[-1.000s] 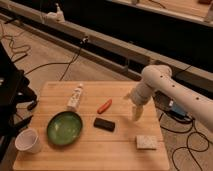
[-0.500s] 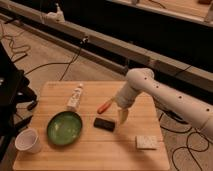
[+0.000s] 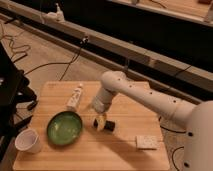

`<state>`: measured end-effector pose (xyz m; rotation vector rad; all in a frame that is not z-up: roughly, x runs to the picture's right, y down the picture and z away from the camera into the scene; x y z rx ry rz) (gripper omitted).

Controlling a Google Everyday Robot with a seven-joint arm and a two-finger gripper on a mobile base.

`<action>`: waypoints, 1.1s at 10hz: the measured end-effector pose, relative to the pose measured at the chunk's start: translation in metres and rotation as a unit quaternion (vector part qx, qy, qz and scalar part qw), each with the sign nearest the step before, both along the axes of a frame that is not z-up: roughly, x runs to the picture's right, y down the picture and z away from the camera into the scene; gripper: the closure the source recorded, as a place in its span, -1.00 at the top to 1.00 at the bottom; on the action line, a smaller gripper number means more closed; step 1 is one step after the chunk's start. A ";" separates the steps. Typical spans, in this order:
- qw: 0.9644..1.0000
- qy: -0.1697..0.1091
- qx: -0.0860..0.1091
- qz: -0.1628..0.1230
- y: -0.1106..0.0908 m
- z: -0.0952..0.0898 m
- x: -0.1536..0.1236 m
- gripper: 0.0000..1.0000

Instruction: Drag the ceramic bowl in a circle

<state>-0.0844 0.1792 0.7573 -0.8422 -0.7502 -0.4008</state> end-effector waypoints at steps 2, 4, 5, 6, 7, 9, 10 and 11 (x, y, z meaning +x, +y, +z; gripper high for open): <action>0.999 -0.030 -0.012 -0.030 0.017 -0.007 -0.023 0.60; 0.999 -0.029 -0.012 -0.029 0.017 -0.007 -0.021 0.60; 0.999 -0.030 -0.012 -0.031 0.018 -0.008 -0.023 0.60; 0.999 -0.028 -0.012 -0.031 0.018 -0.007 -0.021 0.60; 0.999 -0.020 -0.010 -0.028 0.017 -0.005 -0.018 0.60; 1.000 -0.003 0.000 -0.018 0.016 0.007 -0.018 0.60; 1.000 -0.005 0.002 -0.017 0.018 0.011 -0.023 0.60; 1.000 -0.009 0.002 -0.015 0.021 0.015 -0.030 0.60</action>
